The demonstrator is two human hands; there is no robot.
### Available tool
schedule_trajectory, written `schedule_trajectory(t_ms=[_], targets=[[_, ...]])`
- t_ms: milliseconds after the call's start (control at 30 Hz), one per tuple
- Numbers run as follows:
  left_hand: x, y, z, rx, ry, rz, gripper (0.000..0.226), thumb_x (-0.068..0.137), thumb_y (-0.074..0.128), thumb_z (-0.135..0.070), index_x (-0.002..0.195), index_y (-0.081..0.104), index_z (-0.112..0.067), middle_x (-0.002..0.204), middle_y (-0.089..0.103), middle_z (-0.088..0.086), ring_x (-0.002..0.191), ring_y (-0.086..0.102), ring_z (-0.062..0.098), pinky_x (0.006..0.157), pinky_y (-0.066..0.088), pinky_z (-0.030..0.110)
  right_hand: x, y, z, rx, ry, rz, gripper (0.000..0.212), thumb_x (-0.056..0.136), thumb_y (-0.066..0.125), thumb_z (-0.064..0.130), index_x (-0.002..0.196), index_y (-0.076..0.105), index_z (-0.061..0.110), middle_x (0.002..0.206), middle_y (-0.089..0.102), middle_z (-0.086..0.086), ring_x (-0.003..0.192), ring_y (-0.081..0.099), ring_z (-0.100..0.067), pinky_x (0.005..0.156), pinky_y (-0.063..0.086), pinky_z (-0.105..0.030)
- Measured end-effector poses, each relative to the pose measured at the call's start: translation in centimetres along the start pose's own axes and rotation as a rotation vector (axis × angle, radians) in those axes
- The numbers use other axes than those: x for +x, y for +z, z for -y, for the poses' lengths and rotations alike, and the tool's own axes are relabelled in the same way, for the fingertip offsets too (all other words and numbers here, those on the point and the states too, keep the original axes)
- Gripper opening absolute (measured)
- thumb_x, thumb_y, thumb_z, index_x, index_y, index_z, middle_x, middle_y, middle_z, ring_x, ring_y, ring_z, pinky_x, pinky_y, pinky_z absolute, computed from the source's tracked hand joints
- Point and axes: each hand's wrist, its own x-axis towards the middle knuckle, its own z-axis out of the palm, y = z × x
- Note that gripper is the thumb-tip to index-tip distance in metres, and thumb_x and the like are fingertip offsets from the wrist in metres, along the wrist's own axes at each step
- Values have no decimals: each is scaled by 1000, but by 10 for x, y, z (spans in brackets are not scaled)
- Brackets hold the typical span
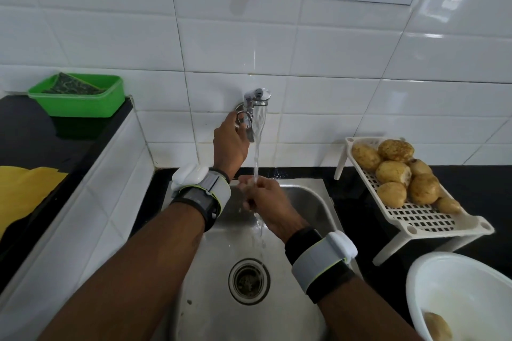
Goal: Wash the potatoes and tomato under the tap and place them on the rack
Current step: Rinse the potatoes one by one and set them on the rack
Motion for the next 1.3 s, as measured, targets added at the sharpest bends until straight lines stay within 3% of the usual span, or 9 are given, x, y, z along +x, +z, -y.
schedule_trajectory(t_ms=[100,200,300,400,633,700,800,1000,1300], targets=[[1,0,0,2,-7,1,26,97,52,-12,122,60,-10,101,70,15,87,65,31,81,54,38,2,-1,-3,29,8,0,20,92,52,-5,111,59,1,83,58,-8,61,52,-12,57,49,-23],[1,0,0,4,-8,5,26,97,51,-12,121,60,-10,103,70,15,90,65,31,82,54,38,-1,0,-3,59,26,18,11,98,51,9,102,59,3,77,60,-7,55,51,-10,51,46,-24],[0,0,0,-9,-28,12,24,97,50,-12,119,60,-10,98,69,15,88,65,31,80,55,39,-3,-1,-2,34,61,4,36,105,37,32,90,60,8,64,58,-3,49,46,-10,44,36,-23],[0,-2,1,-10,-20,25,24,97,49,-13,118,61,-11,91,69,15,83,66,32,77,56,41,-1,-2,-4,12,85,17,49,106,29,34,87,65,6,65,61,-4,49,45,-9,47,33,-24],[3,-6,-3,137,110,88,29,97,47,-13,124,58,-12,104,69,12,95,63,34,82,52,44,-5,-2,-2,173,108,54,12,98,50,4,106,57,1,85,59,-10,67,56,-14,58,55,-24],[4,-6,-4,172,144,114,32,97,45,-13,128,55,-15,103,67,10,95,62,32,81,52,45,-5,-4,-5,187,108,44,19,96,48,-4,114,53,0,89,62,-13,67,59,-14,59,57,-26],[6,-7,-5,223,178,141,40,98,43,-11,136,49,-19,108,64,11,99,60,32,81,51,43,-6,-6,-7,106,69,49,17,100,47,5,115,55,1,87,66,-10,61,59,-10,58,55,-25],[10,-10,-6,288,225,177,42,101,43,-14,142,45,-20,117,63,13,104,60,32,86,52,42,-10,-5,-4,-50,-2,46,20,103,46,16,94,61,6,74,64,-4,55,51,-8,50,47,-21],[10,-7,-5,298,218,165,38,101,44,-18,139,48,-20,114,64,13,104,61,32,86,51,42,-14,-4,0,-147,-26,46,21,102,44,13,91,60,6,69,62,-4,52,49,-10,48,43,-25]])
